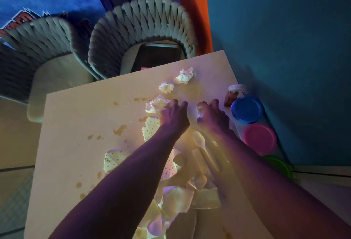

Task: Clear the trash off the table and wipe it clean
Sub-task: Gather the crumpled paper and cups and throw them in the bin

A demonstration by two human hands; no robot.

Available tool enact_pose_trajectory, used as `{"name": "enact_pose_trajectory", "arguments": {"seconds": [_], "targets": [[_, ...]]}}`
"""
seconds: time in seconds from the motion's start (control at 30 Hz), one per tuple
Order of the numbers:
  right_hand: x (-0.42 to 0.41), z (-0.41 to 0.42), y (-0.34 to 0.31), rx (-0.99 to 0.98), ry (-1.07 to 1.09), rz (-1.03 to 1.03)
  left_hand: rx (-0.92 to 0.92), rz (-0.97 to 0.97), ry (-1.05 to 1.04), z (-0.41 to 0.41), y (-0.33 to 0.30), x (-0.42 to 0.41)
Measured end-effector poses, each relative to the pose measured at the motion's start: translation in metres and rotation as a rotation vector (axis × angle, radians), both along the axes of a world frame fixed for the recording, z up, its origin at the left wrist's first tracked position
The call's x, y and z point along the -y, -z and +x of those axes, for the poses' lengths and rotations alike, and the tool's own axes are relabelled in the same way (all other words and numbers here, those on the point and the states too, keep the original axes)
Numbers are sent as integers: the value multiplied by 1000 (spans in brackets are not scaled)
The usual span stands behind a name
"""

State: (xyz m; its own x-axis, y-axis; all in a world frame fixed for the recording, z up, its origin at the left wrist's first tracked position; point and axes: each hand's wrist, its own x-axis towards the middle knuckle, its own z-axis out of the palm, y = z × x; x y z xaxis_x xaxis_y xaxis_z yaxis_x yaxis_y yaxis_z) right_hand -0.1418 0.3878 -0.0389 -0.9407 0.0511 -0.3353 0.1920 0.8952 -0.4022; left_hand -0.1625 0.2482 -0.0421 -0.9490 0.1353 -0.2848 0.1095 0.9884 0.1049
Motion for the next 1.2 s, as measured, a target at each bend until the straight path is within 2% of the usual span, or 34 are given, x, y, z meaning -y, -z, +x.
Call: {"name": "enact_pose_trajectory", "arguments": {"seconds": [0.27, 0.43, 0.63, 0.77, 0.87, 1.0, 1.1, 1.2], "targets": [[-1, -2, 22, -86, -24, 19, 17, 91, 2, 2, 7, -3], [4, -13, 24, -34, -3, 34, -105, 235, -122, -13, -14, 13], [8, -40, 5, 54, 195, -160, -177, 186, -271, -54, -27, 45], [24, -67, -13, -17, 266, -244, -197, 109, -210, -75, -15, 53], [36, -88, -20, -139, 227, -209, -187, 84, -78, -85, -6, 51], [50, -118, -21, -230, 78, -54, -166, 88, -1, -91, 9, 51], [57, -135, -17, -198, -54, 40, -196, 105, 15, -89, 15, 52], [59, -146, -4, -104, -115, 115, -259, 242, 8, -92, 11, 59]]}}
